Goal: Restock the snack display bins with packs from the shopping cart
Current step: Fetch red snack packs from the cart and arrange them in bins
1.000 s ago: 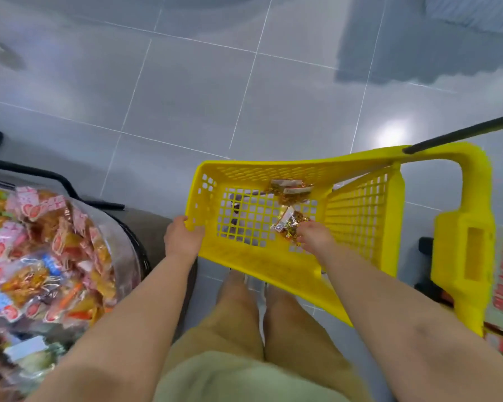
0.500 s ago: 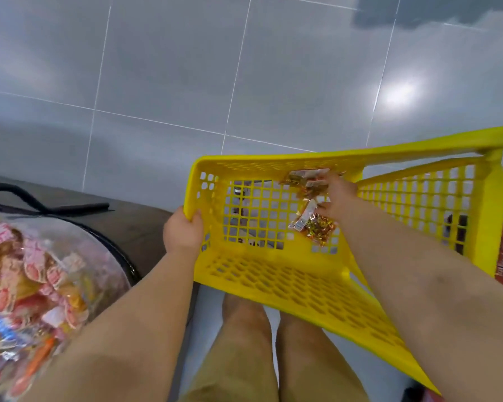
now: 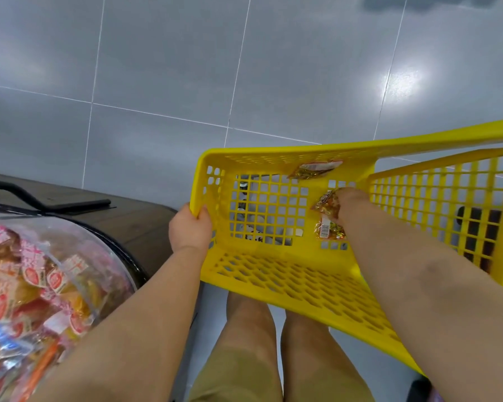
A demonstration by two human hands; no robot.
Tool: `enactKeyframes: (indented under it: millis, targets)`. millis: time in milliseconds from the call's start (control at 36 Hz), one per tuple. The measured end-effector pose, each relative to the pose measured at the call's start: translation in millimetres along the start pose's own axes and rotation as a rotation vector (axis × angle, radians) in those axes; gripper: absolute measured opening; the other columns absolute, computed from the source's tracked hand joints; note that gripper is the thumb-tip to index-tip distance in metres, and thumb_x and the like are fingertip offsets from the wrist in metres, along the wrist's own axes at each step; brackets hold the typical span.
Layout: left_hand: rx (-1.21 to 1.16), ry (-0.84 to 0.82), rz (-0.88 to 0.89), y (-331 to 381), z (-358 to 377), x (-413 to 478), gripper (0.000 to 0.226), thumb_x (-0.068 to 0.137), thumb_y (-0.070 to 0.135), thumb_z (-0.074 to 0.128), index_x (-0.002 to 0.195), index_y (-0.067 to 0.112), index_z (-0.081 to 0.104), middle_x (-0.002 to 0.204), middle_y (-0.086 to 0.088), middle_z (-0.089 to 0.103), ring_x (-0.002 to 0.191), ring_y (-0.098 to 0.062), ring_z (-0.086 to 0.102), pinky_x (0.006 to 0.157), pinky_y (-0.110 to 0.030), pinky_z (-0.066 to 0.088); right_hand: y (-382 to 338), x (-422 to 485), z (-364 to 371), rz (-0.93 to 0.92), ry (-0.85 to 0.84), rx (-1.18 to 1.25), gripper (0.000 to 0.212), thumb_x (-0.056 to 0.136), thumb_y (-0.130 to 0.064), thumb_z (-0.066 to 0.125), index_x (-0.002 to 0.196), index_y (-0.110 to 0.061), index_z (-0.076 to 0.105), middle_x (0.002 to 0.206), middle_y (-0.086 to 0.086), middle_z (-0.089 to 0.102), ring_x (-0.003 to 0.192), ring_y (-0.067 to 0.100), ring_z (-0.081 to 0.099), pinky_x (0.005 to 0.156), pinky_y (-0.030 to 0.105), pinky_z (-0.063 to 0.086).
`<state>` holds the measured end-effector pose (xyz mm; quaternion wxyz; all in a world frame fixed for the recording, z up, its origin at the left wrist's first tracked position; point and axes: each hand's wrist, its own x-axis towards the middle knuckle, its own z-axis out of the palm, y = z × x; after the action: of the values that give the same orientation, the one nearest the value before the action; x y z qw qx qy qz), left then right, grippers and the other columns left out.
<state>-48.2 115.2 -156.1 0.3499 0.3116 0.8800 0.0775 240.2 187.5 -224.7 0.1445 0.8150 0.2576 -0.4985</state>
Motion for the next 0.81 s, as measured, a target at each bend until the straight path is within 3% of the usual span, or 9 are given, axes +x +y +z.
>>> enactKeyframes:
  millis: [83,194,278,361,472,528,583,694,806]
  targets:
    - [-0.023,-0.001,0.006,-0.6,0.3,0.2,0.025,0.096,0.029,0.052,0.085,0.009,0.06,0.082,-0.013,0.063,0.079,-0.036,0.062,0.068,-0.039,0.05,19.9,-7.0,4.9,-0.137,0.098,0.086,0.052,0.089,-0.034,0.059,0.135,-0.016,0.044,0.136,0.008,0.051,0.127,0.027,0.047,0.107,0.036,0.036]
    - [-0.083,-0.001,0.0,4.8,-1.2,-4.4,0.017,0.093,0.03,0.056,0.096,0.014,0.059,0.084,-0.005,0.06,0.089,-0.033,0.061,0.072,-0.035,0.045,40.0,-41.6,-4.1,0.127,-0.265,1.172,0.024,0.095,-0.007,0.051,0.119,-0.01,0.054,0.11,0.014,0.065,0.091,0.028,0.065,0.076,0.05,0.055]
    - [-0.083,0.177,0.125,11.1,-2.8,-15.5,0.04,0.085,0.024,0.066,0.12,0.006,0.057,0.108,-0.015,0.06,0.109,-0.033,0.051,0.092,-0.04,0.041,53.5,-64.8,-7.5,0.045,-0.459,1.155,0.015,0.092,-0.002,0.053,0.105,-0.009,0.058,0.089,0.012,0.073,0.077,0.024,0.071,0.057,0.039,0.059]
    - [-0.04,0.234,0.388,25.2,4.0,-38.0,0.045,0.081,0.022,0.072,0.118,0.0,0.059,0.112,-0.021,0.058,0.111,-0.036,0.048,0.096,-0.035,0.03,61.3,-81.3,-8.7,0.01,-0.566,1.134,0.032,0.087,0.002,0.057,0.117,-0.011,0.053,0.081,0.004,0.074,0.067,0.014,0.071,0.05,0.026,0.055]
    - [-0.181,-0.116,0.417,47.8,22.7,-65.3,0.039,0.083,0.029,0.073,0.116,0.013,0.061,0.109,0.004,0.055,0.111,-0.016,0.047,0.094,-0.024,0.035,58.5,-94.1,-1.7,-0.074,-0.685,1.104,0.039,0.073,-0.002,0.065,0.11,-0.013,0.06,0.092,0.006,0.073,0.077,0.017,0.07,0.071,0.033,0.059]
    - [-0.412,-0.457,0.15,58.6,28.1,-72.6,0.026,0.085,0.032,0.069,0.108,0.022,0.061,0.105,0.008,0.062,0.105,-0.013,0.056,0.086,-0.022,0.045,52.8,-98.4,3.4,-0.133,-0.731,1.062,0.045,0.069,-0.007,0.067,0.113,-0.013,0.06,0.101,0.009,0.071,0.085,0.021,0.068,0.083,0.039,0.054]
    - [-0.584,-0.704,-0.077,60.5,34.3,-74.8,0.015,0.087,0.03,0.067,0.1,0.024,0.063,0.104,0.002,0.071,0.099,-0.016,0.066,0.082,-0.027,0.053,45.5,-100.3,7.5,-0.171,-0.752,1.047,0.039,0.07,-0.009,0.068,0.108,-0.013,0.062,0.094,0.009,0.073,0.078,0.019,0.07,0.066,0.033,0.059]
    - [-0.614,-0.7,-0.17,51.5,43.4,-73.2,0.01,0.087,0.017,0.068,0.095,0.02,0.063,0.096,-0.002,0.07,0.09,-0.021,0.069,0.077,-0.039,0.057,28.7,-86.9,5.6,-0.22,-0.662,1.012,0.03,0.08,-0.022,0.066,0.108,-0.012,0.061,0.098,0.008,0.07,0.083,0.021,0.066,0.068,0.035,0.056]
    - [-0.555,-0.533,-0.296,38.4,48.7,-61.3,0.021,0.085,0.024,0.072,0.097,0.015,0.057,0.107,-0.004,0.063,0.105,-0.024,0.06,0.095,-0.048,0.051,6.0,-46.5,-0.2,-0.184,-0.118,1.015,0.039,0.087,-0.013,0.066,0.123,-0.014,0.05,0.114,0.004,0.059,0.102,0.019,0.057,0.074,0.026,0.047]
